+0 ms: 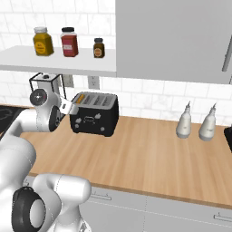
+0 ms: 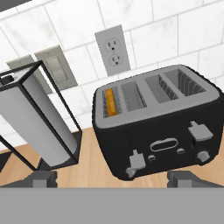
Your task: Start the toaster. Once the lever pops up, take the bread to the plate on the dining counter.
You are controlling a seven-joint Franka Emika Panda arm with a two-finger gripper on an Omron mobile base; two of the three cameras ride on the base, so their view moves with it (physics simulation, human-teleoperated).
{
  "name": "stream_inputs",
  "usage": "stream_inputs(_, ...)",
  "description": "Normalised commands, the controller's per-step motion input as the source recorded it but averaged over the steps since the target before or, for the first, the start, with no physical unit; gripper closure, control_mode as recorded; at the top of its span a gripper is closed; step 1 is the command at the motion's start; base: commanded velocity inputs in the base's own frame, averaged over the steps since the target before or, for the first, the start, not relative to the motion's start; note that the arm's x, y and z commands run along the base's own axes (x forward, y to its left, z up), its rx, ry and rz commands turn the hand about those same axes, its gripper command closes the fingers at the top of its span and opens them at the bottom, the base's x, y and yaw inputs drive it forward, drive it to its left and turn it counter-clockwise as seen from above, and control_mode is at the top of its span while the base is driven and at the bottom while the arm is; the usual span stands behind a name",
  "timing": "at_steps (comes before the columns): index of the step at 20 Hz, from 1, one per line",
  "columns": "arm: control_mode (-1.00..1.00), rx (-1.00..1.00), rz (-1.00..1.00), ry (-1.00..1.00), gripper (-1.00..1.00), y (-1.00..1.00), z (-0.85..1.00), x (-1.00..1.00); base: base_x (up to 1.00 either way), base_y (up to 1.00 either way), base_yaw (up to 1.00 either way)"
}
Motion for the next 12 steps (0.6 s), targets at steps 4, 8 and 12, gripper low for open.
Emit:
stream_inputs(4,-1.00,0.00,0.00,0.00,-1.00,0.00,0.00,0.00,0.00,0.00,0.00)
stream_inputs(8,-1.00,0.00,0.00,0.00,-1.00,0.00,0.00,0.00,0.00,0.00,0.00)
stream_inputs(12,-1.00,0.00,0.00,0.00,-1.00,0.00,0.00,0.00,0.00,0.00,0.00)
